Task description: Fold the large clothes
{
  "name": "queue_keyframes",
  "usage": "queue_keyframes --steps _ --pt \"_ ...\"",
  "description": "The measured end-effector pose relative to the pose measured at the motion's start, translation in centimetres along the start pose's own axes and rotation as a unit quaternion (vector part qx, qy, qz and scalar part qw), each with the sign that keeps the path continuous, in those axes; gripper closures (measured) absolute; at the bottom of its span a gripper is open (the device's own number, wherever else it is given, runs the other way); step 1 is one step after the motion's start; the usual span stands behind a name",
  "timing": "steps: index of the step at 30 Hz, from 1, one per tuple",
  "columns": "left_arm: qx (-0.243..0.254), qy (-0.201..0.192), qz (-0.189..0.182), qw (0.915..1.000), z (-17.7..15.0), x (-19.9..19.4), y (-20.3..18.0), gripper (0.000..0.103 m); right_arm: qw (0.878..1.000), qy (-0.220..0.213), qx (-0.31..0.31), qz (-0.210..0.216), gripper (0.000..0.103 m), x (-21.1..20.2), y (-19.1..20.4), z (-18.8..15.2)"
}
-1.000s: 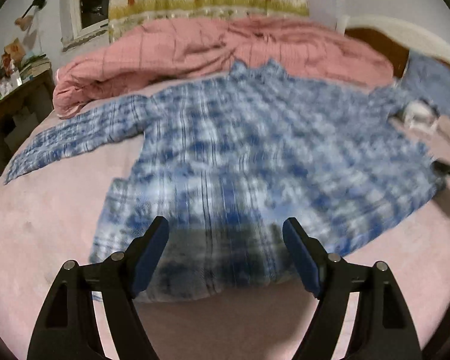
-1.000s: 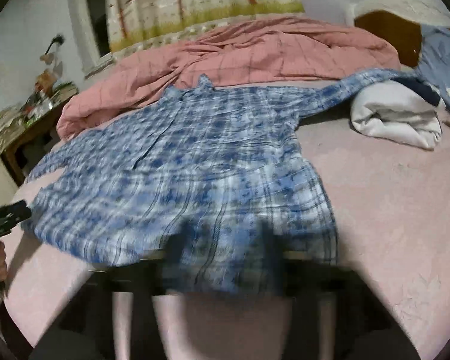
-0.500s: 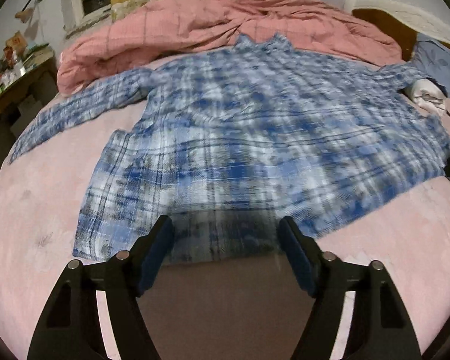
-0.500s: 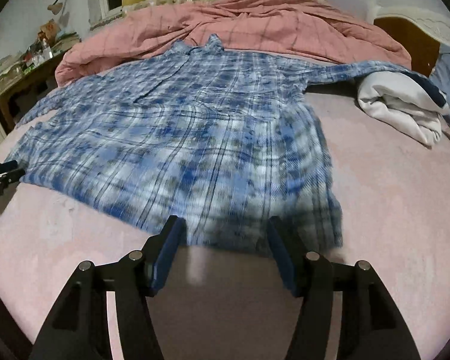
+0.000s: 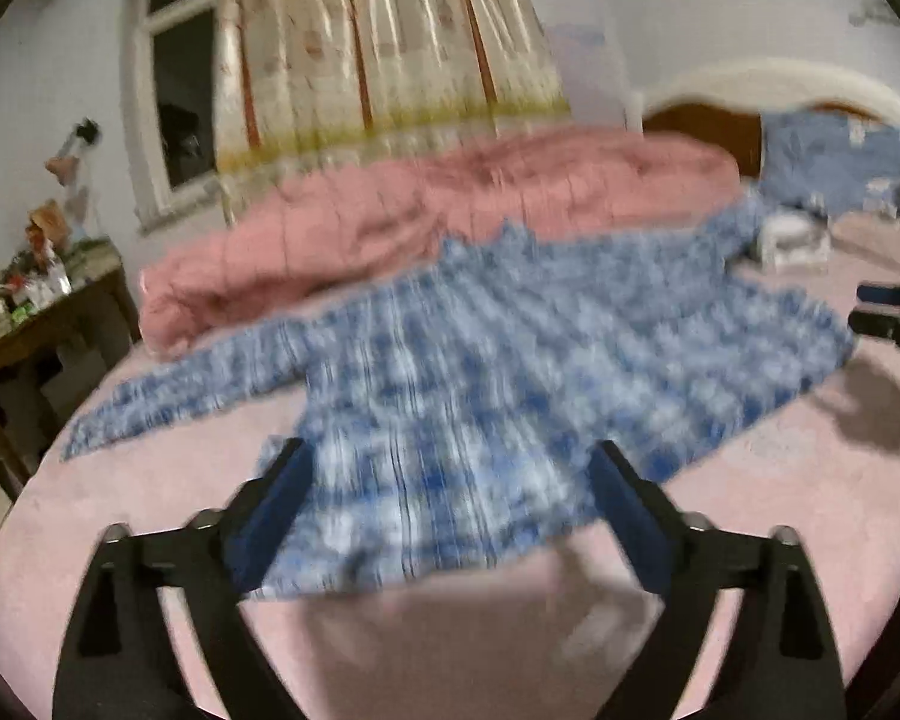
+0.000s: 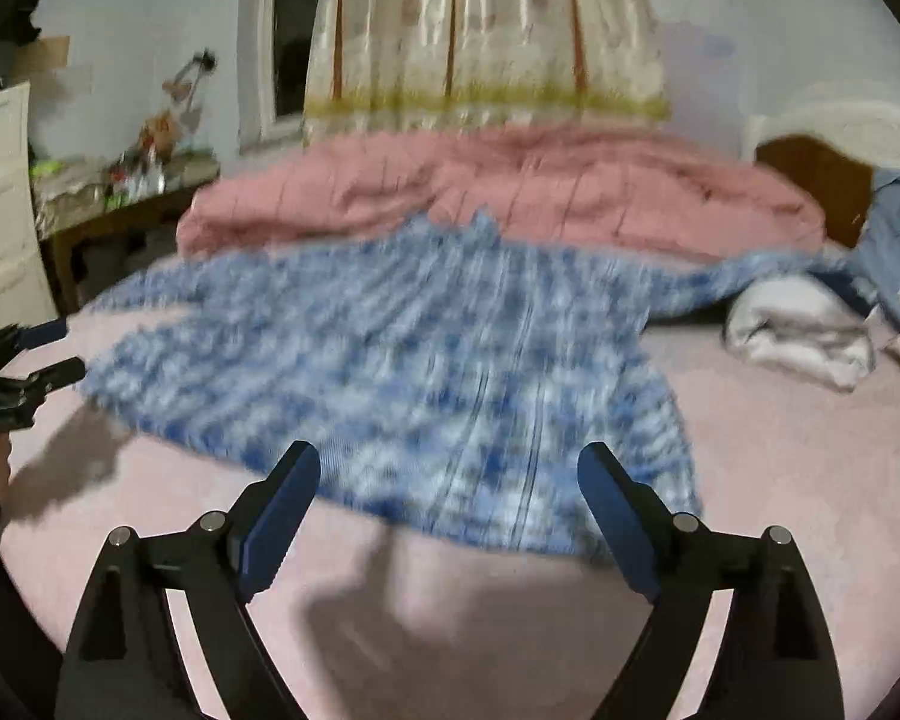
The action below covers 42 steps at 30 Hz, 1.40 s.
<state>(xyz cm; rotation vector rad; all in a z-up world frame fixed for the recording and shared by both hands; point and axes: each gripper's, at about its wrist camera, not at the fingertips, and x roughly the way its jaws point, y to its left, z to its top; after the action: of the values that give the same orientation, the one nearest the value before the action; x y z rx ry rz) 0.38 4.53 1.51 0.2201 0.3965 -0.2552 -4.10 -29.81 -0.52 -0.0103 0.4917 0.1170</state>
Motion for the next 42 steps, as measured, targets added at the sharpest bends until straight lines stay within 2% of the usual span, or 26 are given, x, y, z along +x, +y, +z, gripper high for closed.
queue_keyframes --steps 2,3,5,8,11,13,14,17,19,20,22,23,26,29,31,33,36,38,40,42 --pt "-0.008 -0.036 0.001 0.9993 0.2 -1.2 0.3 0.000 1.000 -0.013 -0.003 -0.014 0.007 -0.7 0.3 0.5" --pt "-0.010 -0.051 0.007 0.9986 0.4 -1.7 0.3 0.000 1.000 -0.019 -0.001 -0.023 0.000 -1.0 0.4 0.7" --pt "-0.013 -0.068 0.018 0.9975 0.5 -2.4 0.3 0.000 0.998 -0.040 0.007 -0.041 0.000 -1.9 0.5 1.2" --pt "-0.023 -0.077 0.034 0.9962 0.4 -2.9 0.2 0.000 0.997 -0.067 0.016 -0.026 0.000 -2.8 0.6 1.3" --pt "-0.040 -0.081 0.018 0.9958 -0.1 -3.5 0.1 0.000 0.994 -0.085 0.048 -0.058 0.000 -3.3 0.6 1.1" --pt "-0.052 -0.087 0.037 0.9942 -0.5 -4.0 -0.1 0.000 0.992 -0.079 0.056 -0.077 0.000 -3.3 0.4 1.2" --pt "-0.052 -0.081 0.049 0.9941 -0.6 -3.9 -0.2 0.000 0.992 -0.077 0.054 -0.079 0.000 -3.2 0.3 1.2" --pt "-0.033 -0.064 0.036 0.9967 -0.6 -3.0 -0.6 0.000 0.992 -0.068 0.037 -0.097 0.000 -2.7 0.0 1.5" --pt "-0.018 -0.047 0.043 0.9978 -0.7 -1.9 -0.8 0.000 0.995 -0.050 0.015 -0.088 0.000 -2.2 0.2 1.7" --pt "-0.006 -0.027 0.047 0.9985 -0.8 -1.2 -1.0 0.000 0.997 -0.033 -0.004 -0.073 0.000 -1.7 0.5 1.9" --pt "0.024 0.044 0.013 0.9987 -1.0 1.0 -1.4 0.000 0.998 -0.001 -0.042 -0.043 0.000 -0.9 1.5 1.9" --pt "0.032 0.067 0.000 0.9973 -1.3 2.0 -1.6 0.002 0.997 0.018 -0.066 -0.033 0.000 -0.3 2.3 1.8" --pt "0.067 0.117 0.003 0.9909 -2.1 4.3 -2.2 0.010 0.988 0.063 -0.141 -0.020 0.000 1.6 4.6 0.9" --pt "0.100 0.157 -0.002 0.9826 -2.6 6.1 -2.8 0.015 0.978 0.095 -0.183 -0.016 0.000 3.2 6.0 0.1" --pt "0.114 0.182 -0.003 0.9768 -3.0 7.4 -3.0 0.015 0.973 0.122 -0.197 -0.008 0.007 4.7 6.5 -0.4" --pt "0.115 0.192 -0.001 0.9747 -3.1 8.2 -2.7 0.015 0.970 0.131 -0.206 -0.021 0.014 5.9 6.8 -0.8" --pt "0.104 0.194 0.013 0.9755 -2.9 8.7 -1.8 0.015 0.967 0.142 -0.205 -0.053 0.019 7.7 6.5 -1.4" --pt "0.093 0.194 0.026 0.9763 -2.9 9.0 -0.9 0.015 0.970 0.151 -0.185 -0.041 0.020 8.2 6.0 -1.4" --pt "0.073 0.199 0.021 0.9770 -3.0 9.4 0.0 0.016 0.971 0.151 -0.182 -0.041 0.020 8.2 5.9 -1.5" --pt "0.062 0.199 0.025 0.9776 -3.0 9.7 0.5 0.026 0.969 0.151 -0.187 -0.050 0.020 8.3 5.8 -1.4"
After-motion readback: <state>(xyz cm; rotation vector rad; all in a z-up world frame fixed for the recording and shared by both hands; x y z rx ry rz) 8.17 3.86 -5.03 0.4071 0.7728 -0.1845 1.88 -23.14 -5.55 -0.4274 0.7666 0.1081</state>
